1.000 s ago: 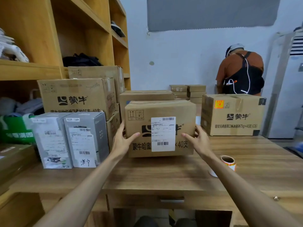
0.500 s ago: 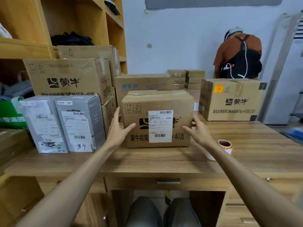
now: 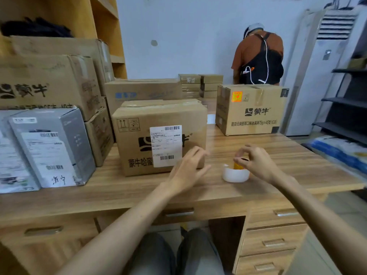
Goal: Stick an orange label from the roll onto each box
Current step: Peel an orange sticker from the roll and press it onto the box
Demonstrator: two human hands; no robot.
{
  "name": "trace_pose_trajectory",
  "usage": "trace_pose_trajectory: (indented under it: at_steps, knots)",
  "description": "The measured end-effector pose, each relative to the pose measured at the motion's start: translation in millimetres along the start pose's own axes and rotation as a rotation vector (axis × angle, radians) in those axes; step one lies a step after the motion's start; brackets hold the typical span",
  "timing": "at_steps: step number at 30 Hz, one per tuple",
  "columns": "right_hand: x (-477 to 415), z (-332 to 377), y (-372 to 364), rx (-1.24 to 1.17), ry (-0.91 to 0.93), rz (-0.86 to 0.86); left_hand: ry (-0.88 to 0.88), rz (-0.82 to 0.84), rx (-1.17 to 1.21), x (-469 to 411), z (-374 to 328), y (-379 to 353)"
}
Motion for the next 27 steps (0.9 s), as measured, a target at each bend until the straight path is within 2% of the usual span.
trace_pose_trajectory:
  at_steps: [5, 8, 13, 16, 21, 27]
  knots:
    - [21.8, -22.9, 3.6, -0.031, -0.03, 0.054, 0.054, 0.182, 0.176, -15.4, -35.4, -55.4]
    - [28.4, -29.6, 2.7, -0.062, -0.025, 0.064, 0.087, 0.199, 0.275, -22.7, -49.3, -73.6]
    - [32.7, -31.9, -4.0, -0.115, -0.061, 0.049, 0.276, 0.215, 0.43, -23.6, -48.9, -88.1]
    - [34.2, -32.7, -8.4, -0.144, -0.075, 0.04, 0.291, 0.211, 0.402, -23.6, -38.2, -84.1]
    - [35.1, -27.5, -15.9, -0.146, -0.007, 0.059, 0.262, 0.169, 0.149, -23.4, -13.5, -61.5]
    - [34.3, -17.7, -29.9, -0.091, 0.031, 0.04, 0.196, 0.248, 0.039, -20.2, 0.0, -50.2]
Point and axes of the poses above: each hand's wrist, its own x-axis away from the middle knuckle, its own y-axis out of the back of the hand, z = x × y, the point moved 4 cm from there along -x, towards the middle knuckle, and after that the axes turned 6 degrees about y, right-handed, at the moved point
